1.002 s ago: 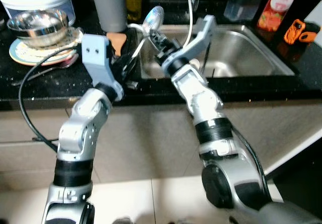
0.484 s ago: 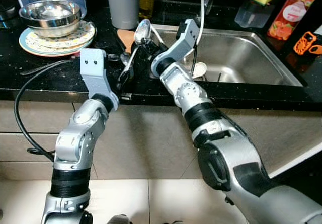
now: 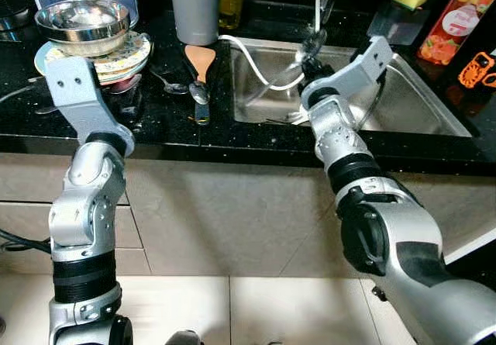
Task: Kitchen organization
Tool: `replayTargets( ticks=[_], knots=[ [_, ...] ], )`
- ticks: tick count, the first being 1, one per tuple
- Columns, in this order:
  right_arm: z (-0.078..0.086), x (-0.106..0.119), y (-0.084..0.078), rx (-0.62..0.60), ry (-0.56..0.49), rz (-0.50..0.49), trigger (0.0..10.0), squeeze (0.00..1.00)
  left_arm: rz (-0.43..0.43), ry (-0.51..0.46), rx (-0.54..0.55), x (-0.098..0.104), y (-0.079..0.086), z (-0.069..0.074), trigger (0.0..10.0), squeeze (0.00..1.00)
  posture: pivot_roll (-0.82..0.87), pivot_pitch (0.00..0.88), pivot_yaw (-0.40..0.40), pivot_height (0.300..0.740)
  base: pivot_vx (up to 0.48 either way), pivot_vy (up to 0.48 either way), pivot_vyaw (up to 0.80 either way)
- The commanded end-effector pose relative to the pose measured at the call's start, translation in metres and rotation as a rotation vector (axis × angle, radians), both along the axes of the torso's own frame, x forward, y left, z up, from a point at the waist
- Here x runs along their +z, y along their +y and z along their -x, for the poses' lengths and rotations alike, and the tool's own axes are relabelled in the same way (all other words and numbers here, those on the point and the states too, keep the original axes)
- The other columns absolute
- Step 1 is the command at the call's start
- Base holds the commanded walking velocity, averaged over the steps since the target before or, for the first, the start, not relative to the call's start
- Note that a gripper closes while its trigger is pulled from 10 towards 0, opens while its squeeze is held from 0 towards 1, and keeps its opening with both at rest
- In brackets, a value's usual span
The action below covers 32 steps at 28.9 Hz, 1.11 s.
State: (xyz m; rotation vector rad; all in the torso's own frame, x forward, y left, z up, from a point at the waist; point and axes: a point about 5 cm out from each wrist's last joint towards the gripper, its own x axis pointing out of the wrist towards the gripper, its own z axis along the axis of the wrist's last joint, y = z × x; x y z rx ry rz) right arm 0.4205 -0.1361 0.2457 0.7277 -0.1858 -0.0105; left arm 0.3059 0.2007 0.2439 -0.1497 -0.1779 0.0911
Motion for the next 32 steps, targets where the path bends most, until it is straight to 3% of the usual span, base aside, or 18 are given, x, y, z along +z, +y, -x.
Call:
replayTargets(
  ticks=[1, 7, 8, 9, 10, 13, 14, 15, 16, 17, 20, 24, 25, 27, 32],
  knots=[
    [-0.001, 0.007, -0.002, -0.048, -0.007, 0.042, 10.0, 0.0, -0.01, -0.002, -0.016, 0.0, -0.004, 0.0, 10.0, 0.0, 0.31, 0.014, -0.093, 0.74, 0.0, 0.0, 0.0],
    [0.004, -0.017, -0.002, -0.232, 0.126, 0.309, 10.0, 0.0, -0.006, -0.005, -0.017, -0.001, -0.007, 0.002, 10.0, 0.0, 0.33, 0.015, -0.106, 0.74, 0.0, 0.0, 0.0],
    [0.004, -0.027, 0.0, -0.219, 0.171, 0.353, 10.0, 0.1, -0.007, -0.005, -0.012, -0.001, -0.006, 0.003, 10.0, 0.0, 0.33, 0.016, -0.111, 0.74, 0.0, 0.0, 0.0],
    [0.004, -0.027, 0.0, -0.219, 0.171, 0.353, 10.0, 0.1, -0.007, -0.005, -0.012, -0.001, -0.006, 0.003, 10.0, 0.0, 0.33, 0.016, -0.111, 0.74, 0.0, 0.0, 0.0],
    [0.005, -0.036, 0.002, -0.191, 0.209, 0.38, 10.0, 1.0, -0.009, -0.004, -0.004, -0.001, -0.004, 0.004, 10.0, 0.0, 0.33, 0.016, -0.111, 0.74, 0.0, 0.0, 0.0],
    [0.007, -0.05, 0.004, -0.152, 0.261, 0.36, 10.0, 1.0, -0.014, -0.002, 0.008, -0.002, -0.002, 0.006, 10.0, 0.0, 0.33, 0.016, -0.115, 0.74, 0.0, 0.0, 0.0],
    [0.007, -0.049, 0.003, -0.136, 0.244, 0.286, 10.0, 1.0, -0.027, 0.002, 0.018, -0.003, -0.001, 0.006, 10.0, 0.0, 0.33, 0.016, -0.115, 0.74, 0.0, 0.0, 0.0],
    [0.007, -0.049, 0.003, -0.136, 0.244, 0.286, 10.0, 1.0, -0.027, 0.002, 0.018, -0.003, -0.001, 0.006, 10.0, 0.0, 0.33, 0.016, -0.115, 0.74, 0.0, 0.0, 0.0],
    [0.006, -0.043, 0.001, -0.129, 0.202, 0.25, 10.0, 0.15, -0.034, 0.005, 0.02, -0.004, -0.001, 0.006, 10.0, 0.0, 0.33, 0.016, -0.118, 0.74, 0.0, 0.0, 0.0],
    [0.005, -0.038, -0.002, -0.127, 0.169, 0.21, 10.0, 0.0, -0.044, 0.011, 0.026, -0.004, -0.001, 0.005, 10.0, 0.0, 0.33, 0.016, -0.118, 0.74, 0.0, 0.0, 0.0],
    [0.004, -0.022, -0.021, -0.171, 0.079, 0.108, 10.0, 0.0, -0.112, 0.053, 0.074, -0.008, 0.005, 0.0, 10.0, 0.0, 0.31, 0.016, -0.107, 0.74, 0.0, 0.0, 0.0],
    [0.005, -0.014, -0.03, -0.187, 0.02, 0.095, 10.0, 0.0, -0.141, 0.087, 0.11, -0.008, 0.012, -0.003, 10.0, 0.0, 0.3, 0.015, -0.103, 0.74, 0.0, 0.0, 0.0],
    [0.008, -0.014, -0.033, -0.162, -0.013, 0.12, 10.0, 0.0, -0.213, 0.13, 0.153, -0.01, 0.02, -0.005, 10.0, 0.0, 0.3, 0.013, -0.095, 0.74, 0.0, 0.0, 0.0],
    [0.012, -0.019, -0.032, -0.121, -0.039, 0.15, 10.0, 0.0, -0.278, 0.165, 0.189, -0.01, 0.028, -0.007, 10.0, 0.0, 0.28, 0.011, -0.085, 0.74, 0.0, 0.0, 0.0],
    [0.031, -0.043, -0.022, -0.046, -0.064, 0.212, 10.0, 0.0, -0.319, 0.241, 0.233, -0.009, 0.059, -0.011, 10.0, 0.0, 0.26, 0.016, -0.069, 0.74, 0.0, 0.0, 0.0]
  ],
)
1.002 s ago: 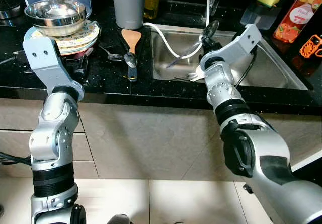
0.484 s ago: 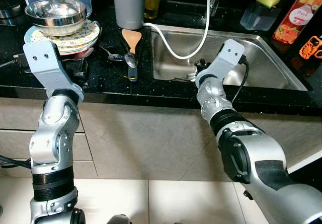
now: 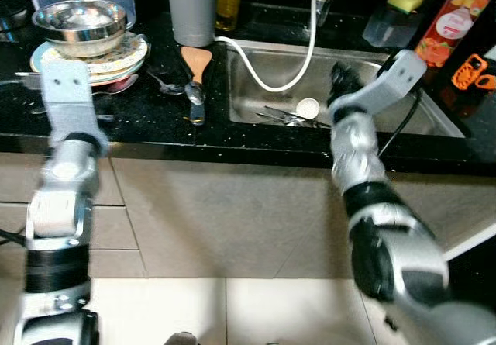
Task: Kitchen organization
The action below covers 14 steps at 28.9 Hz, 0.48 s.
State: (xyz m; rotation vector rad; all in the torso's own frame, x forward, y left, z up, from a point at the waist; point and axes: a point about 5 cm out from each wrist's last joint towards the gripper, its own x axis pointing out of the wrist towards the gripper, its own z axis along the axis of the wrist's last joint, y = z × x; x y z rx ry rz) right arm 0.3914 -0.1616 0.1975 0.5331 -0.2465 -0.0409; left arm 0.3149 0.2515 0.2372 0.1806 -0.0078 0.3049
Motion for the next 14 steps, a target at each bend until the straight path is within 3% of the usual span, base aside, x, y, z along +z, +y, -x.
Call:
replayTargets(
  ticks=[1, 4, 7, 9, 14],
  knots=[
    [0.002, 0.005, 0.003, 0.022, -0.02, 0.023, 10.0, 0.0, -0.014, 0.042, 0.008, -0.002, 0.008, -0.002, 10.0, 0.0, 0.26, 0.016, -0.069, 0.74, 0.0, 0.0, 0.0],
    [0.014, -0.003, 0.007, 0.037, -0.018, 0.006, 10.0, 0.0, -0.068, 0.109, -0.023, -0.003, 0.024, -0.009, 10.0, 0.0, 0.25, 0.023, -0.06, 0.74, 0.0, 0.0, 0.0],
    [0.016, -0.003, 0.008, 0.039, -0.019, 0.004, 10.0, 0.0, -0.088, 0.123, -0.024, -0.003, 0.027, -0.011, 10.0, 0.0, 0.24, 0.029, -0.055, 0.74, 0.0, 0.0, 0.0],
    [0.02, 0.001, 0.006, 0.037, -0.026, 0.003, 10.0, 0.0, -0.098, 0.145, 0.009, -0.001, 0.046, -0.021, 10.0, 0.0, 0.22, 0.048, -0.041, 0.74, 0.0, 0.0, 0.0],
    [0.028, 0.009, -0.004, 0.013, -0.047, 0.02, 10.0, 0.0, -0.053, 0.11, 0.081, 0.005, 0.064, -0.03, 10.0, 0.0, 0.19, 0.076, -0.029, 0.74, 0.0, 0.0, 0.0]
  ],
)
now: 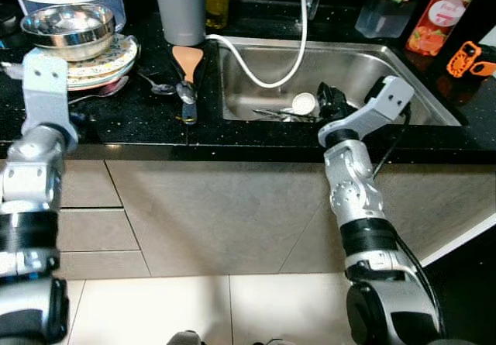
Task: Kitchen organization
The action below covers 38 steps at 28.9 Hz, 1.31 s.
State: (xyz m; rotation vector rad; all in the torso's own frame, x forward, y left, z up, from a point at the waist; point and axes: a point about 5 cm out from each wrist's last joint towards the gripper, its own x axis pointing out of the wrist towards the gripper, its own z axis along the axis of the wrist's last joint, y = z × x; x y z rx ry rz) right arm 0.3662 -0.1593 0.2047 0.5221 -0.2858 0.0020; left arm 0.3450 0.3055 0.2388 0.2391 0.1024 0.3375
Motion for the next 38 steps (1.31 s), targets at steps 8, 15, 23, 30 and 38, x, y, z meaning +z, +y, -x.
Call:
replayTargets(
  ticks=[8, 15, 23, 30, 38],
  knots=[
    [0.026, 0.003, -0.026, -0.083, 0.024, 0.034, 10.0, 0.0, 0.051, -0.038, 0.152, 0.012, 0.039, -0.003, 10.0, 0.0, 0.12, 0.133, -0.001, 0.74, 0.0, 0.0, 0.0],
    [0.043, 0.005, -0.036, -0.121, 0.041, 0.067, 10.0, 0.0, 0.223, -0.024, 0.219, 0.0, 0.058, -0.001, 10.0, 0.0, 0.07, 0.171, 0.014, 0.74, 0.0, 0.0, 0.0],
    [0.056, 0.011, -0.042, -0.155, 0.039, 0.105, 10.0, 0.0, 0.303, 0.021, 0.224, -0.031, 0.054, 0.002, 10.0, 0.0, 0.04, 0.172, 0.036, 0.74, 0.0, 0.0, 0.0],
    [0.057, 0.012, -0.043, -0.162, 0.05, 0.102, 10.0, 0.0, 0.422, 0.102, 0.206, -0.052, 0.042, 0.003, 10.0, 0.0, 0.05, 0.164, 0.032, 0.74, 0.0, 0.0, 0.0],
    [0.052, 0.016, -0.037, -0.147, 0.048, 0.094, 10.0, 0.0, 0.528, 0.242, -0.108, -0.054, 0.0, -0.009, 10.0, 0.0, 0.07, 0.147, 0.04, 0.74, 0.0, 0.0, 0.0]
  ],
)
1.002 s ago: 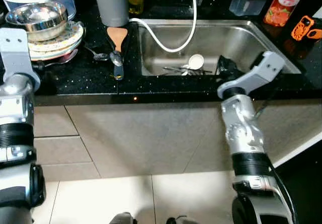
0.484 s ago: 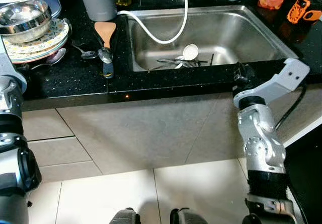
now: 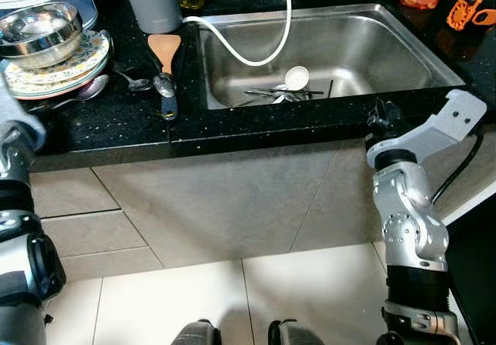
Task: Kitchen organization
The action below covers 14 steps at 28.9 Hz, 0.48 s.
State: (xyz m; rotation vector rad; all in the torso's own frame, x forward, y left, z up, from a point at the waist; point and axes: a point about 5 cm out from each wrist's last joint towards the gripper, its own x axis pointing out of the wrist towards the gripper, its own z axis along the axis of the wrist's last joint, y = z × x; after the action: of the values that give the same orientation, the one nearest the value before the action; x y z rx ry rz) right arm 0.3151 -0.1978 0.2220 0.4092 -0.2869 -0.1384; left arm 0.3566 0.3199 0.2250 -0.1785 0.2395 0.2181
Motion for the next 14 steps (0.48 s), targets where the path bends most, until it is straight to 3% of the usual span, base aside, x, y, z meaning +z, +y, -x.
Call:
replayTargets(
  ticks=[1, 8, 12, 13, 14],
  knots=[
    [0.001, -0.001, 0.001, 0.001, 0.012, 0.001, 10.0, 0.0, 0.107, 0.166, -0.1, -0.04, -0.021, 0.004, 10.0, 0.0, 0.07, 0.146, 0.041, 0.74, 0.0, 0.0, 0.0],
    [-0.001, -0.002, -0.001, -0.003, 0.021, -0.004, 10.0, 0.0, 0.164, 0.226, -0.32, -0.046, -0.066, 0.02, 10.0, 0.0, 0.09, 0.14, 0.037, 0.74, 0.0, 0.0, 0.0],
    [-0.002, -0.002, -0.001, -0.002, 0.021, -0.003, 10.0, 0.0, 0.179, 0.223, -0.367, -0.045, -0.077, 0.023, 10.0, 0.0, 0.09, 0.138, 0.034, 0.74, 0.0, 0.0, 0.0],
    [-0.002, -0.002, 0.0, 0.001, 0.021, -0.003, 10.0, 0.0, 0.154, 0.219, -0.388, -0.044, -0.082, 0.025, 10.0, 0.0, 0.09, 0.136, 0.032, 0.74, 0.0, 0.0, 0.0],
    [-0.004, -0.001, 0.001, 0.005, 0.019, -0.003, 10.0, 0.0, 0.055, 0.168, -0.4, -0.037, -0.087, 0.027, 10.0, 0.0, 0.09, 0.132, 0.03, 0.74, 0.0, 0.0, 0.0]
  ],
)
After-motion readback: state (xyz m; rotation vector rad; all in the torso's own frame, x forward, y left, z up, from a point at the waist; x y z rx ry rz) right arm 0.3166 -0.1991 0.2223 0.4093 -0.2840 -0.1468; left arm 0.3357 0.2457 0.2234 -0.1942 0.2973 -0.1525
